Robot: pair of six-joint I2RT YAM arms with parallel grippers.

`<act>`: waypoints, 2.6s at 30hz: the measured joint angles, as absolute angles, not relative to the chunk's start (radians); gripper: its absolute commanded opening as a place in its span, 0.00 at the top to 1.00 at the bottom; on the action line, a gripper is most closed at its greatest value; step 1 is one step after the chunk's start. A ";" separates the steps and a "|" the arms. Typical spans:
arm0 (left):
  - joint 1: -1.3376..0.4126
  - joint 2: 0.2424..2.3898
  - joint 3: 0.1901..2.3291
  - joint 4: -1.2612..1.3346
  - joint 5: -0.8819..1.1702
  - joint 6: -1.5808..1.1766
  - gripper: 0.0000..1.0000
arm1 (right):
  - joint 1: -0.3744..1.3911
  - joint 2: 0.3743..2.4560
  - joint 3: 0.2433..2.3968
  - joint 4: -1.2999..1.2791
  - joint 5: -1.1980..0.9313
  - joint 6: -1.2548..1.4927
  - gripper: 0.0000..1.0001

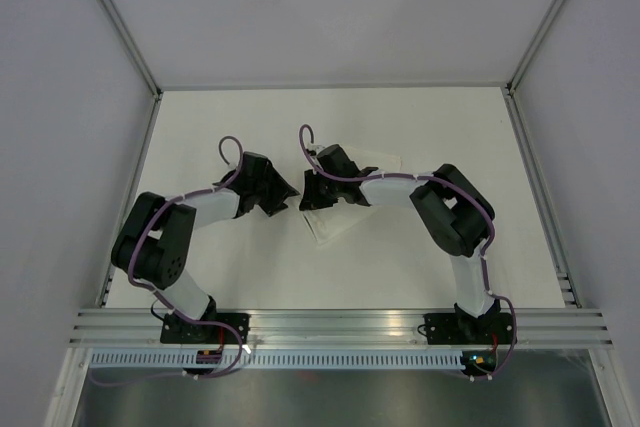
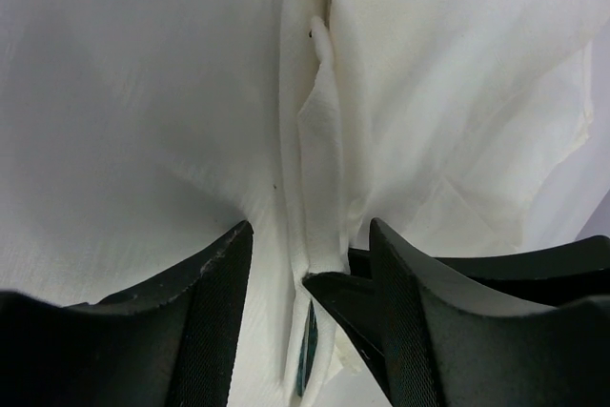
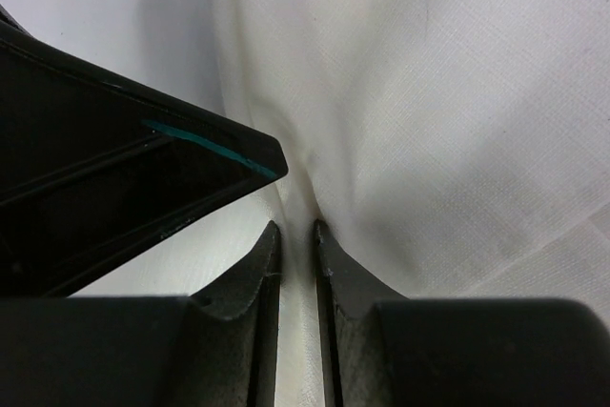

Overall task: Fold the napkin, place the utensils inside, and roll it up
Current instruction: Roll the napkin at the center of the board.

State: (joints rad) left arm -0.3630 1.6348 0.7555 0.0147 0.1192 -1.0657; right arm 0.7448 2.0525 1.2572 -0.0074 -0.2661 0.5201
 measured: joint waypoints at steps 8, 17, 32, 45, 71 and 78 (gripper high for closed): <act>-0.384 1.680 0.805 -0.006 0.083 -1.092 0.48 | 0.741 2.057 1.251 0.012 -0.287 0.527 1.00; -0.400 1.715 0.828 -0.017 0.058 -1.111 0.80 | 0.734 2.057 1.238 0.038 -0.310 0.529 1.00; -0.409 1.720 0.876 -0.105 0.040 -1.072 0.98 | 0.751 2.044 1.239 0.018 -0.256 0.521 0.73; -0.422 1.759 0.974 -0.242 0.039 -1.044 0.98 | 0.936 2.004 1.282 -0.141 0.159 0.439 0.47; -0.420 1.789 1.029 -0.313 0.066 -1.042 0.98 | 1.228 2.090 1.301 -0.181 0.866 0.371 0.48; -0.420 1.802 1.047 -0.328 0.081 -1.035 0.98 | 1.245 2.188 1.391 -0.197 1.021 0.308 0.56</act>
State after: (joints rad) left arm -0.4202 1.8015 1.0470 -0.3283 0.0811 -1.0348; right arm 1.2453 2.1883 1.3911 -0.1967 1.0214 0.3080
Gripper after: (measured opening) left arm 0.041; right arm 0.459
